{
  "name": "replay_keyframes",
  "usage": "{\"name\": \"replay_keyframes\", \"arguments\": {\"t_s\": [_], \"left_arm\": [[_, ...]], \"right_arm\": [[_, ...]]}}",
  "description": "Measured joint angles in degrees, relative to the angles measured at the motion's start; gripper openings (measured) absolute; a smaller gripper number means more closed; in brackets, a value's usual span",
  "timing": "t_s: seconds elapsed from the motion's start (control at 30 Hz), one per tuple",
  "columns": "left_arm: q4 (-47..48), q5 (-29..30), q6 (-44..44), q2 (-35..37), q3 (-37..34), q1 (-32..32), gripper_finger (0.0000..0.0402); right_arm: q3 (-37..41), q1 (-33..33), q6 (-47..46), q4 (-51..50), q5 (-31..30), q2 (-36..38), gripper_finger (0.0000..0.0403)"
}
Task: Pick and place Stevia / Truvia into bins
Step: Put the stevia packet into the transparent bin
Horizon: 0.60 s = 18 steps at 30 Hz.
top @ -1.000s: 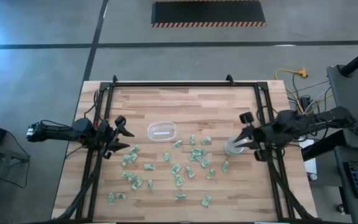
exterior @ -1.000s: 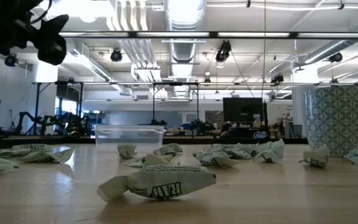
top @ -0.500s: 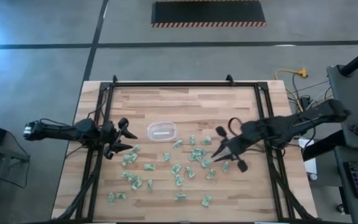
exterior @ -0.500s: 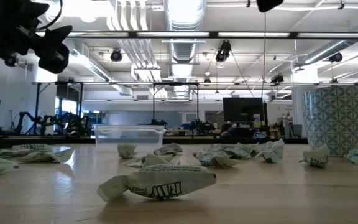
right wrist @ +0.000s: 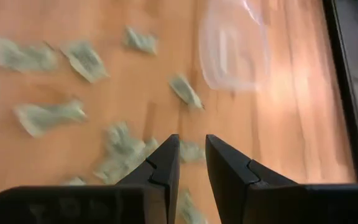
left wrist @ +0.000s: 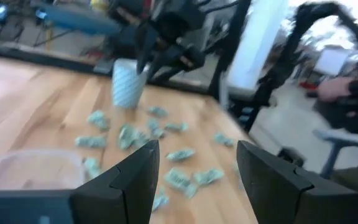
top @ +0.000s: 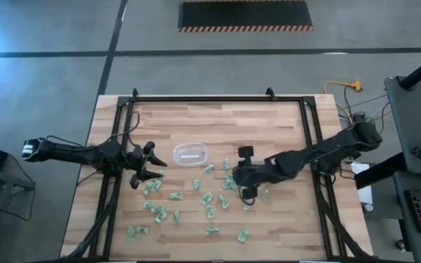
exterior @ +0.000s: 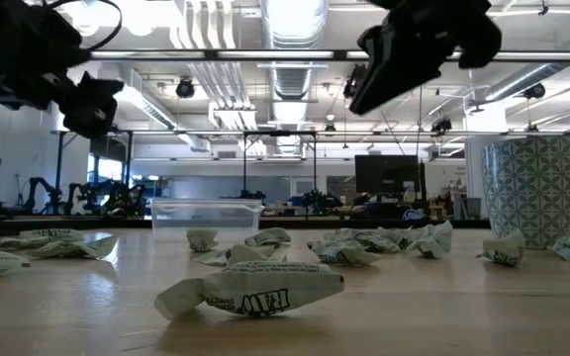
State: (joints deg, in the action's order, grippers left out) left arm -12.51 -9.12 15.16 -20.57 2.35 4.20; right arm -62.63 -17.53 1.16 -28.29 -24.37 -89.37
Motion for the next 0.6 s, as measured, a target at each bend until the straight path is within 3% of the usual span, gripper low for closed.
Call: {"name": "replay_keyframes", "arguments": {"t_s": [0.13, 0.37, 0.6], "left_arm": [[5.24, 3.30, 0.50, -2.63, 2.63, -0.02, 0.0193], [15.02, 3.43, 1.14, -10.85, 11.02, 1.93, 0.0176], [39.51, 7.05, 5.32, -22.38, 25.18, 6.09, 0.0173]], "right_arm": [[-3.00, 0.02, -1.02, -1.82, 0.36, -3.24, 0.0068], [-2.81, -0.15, -1.43, -1.54, 0.89, -4.15, 0.0068], [2.88, -1.42, -4.53, 0.84, 2.34, -0.25, 0.0068]]}}
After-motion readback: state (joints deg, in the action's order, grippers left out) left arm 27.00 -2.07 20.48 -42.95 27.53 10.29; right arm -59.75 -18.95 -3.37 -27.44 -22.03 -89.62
